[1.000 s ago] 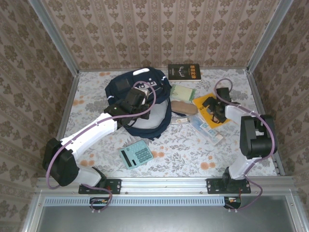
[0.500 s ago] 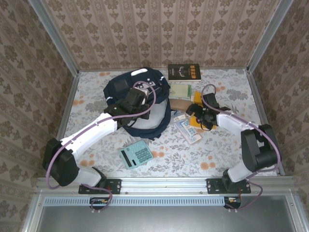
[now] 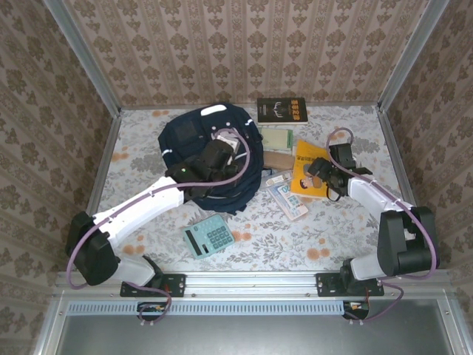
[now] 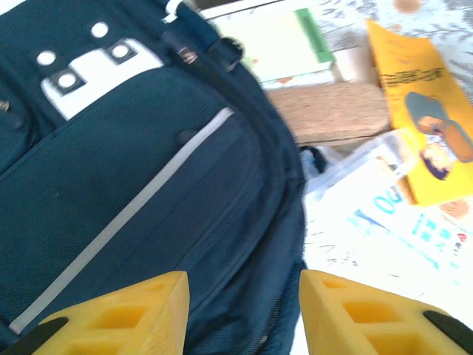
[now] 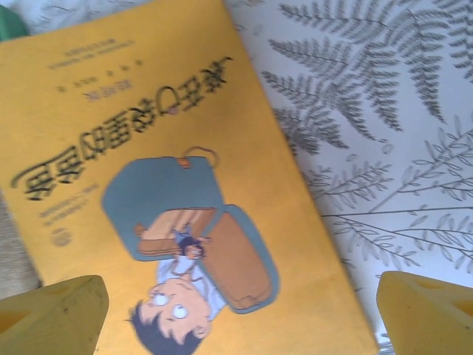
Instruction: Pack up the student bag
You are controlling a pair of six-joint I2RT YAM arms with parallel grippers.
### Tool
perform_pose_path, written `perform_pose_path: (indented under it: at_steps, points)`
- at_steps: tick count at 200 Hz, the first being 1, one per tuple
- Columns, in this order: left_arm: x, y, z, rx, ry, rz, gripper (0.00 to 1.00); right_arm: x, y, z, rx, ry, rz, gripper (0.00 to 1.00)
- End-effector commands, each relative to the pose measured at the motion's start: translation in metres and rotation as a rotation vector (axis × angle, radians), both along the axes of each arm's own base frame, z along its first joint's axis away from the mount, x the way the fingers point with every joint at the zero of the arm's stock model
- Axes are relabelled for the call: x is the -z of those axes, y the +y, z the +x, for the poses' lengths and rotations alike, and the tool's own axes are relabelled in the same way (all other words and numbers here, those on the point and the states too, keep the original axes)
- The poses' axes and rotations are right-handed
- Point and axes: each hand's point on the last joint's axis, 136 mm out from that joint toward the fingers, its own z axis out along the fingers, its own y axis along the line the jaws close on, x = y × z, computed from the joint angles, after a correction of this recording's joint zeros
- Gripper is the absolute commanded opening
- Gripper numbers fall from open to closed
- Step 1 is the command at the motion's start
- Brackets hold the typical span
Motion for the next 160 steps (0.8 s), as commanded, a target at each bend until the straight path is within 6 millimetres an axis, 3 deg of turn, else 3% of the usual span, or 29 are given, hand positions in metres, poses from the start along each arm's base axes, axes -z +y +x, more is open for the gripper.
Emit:
perform_pose_path:
  at_steps: [1, 42, 67, 116, 160]
  points:
    - [-0.022, -0.028, -0.003, 0.063, -0.078, 0.005, 0.43, 0.006, -0.001, 0.008, -0.024, 0.000, 0.006, 0.92]
    - [0.010, -0.105, -0.025, 0.233, 0.000, 0.034, 0.28, 0.025, -0.011, 0.007, 0.015, 0.030, 0.084, 0.82]
    - [0.036, -0.137, -0.036, 0.268, 0.057, 0.039, 0.22, 0.027, -0.013, 0.005, 0.027, 0.019, 0.102, 0.79]
    - [0.097, -0.175, -0.050, 0.285, 0.230, -0.014, 0.22, 0.033, -0.017, 0.003, 0.050, 0.033, 0.111, 0.81]
    - [0.120, -0.200, -0.037, 0.250, 0.298, -0.069, 0.24, 0.037, -0.015, 0.001, 0.052, 0.041, 0.124, 0.82]
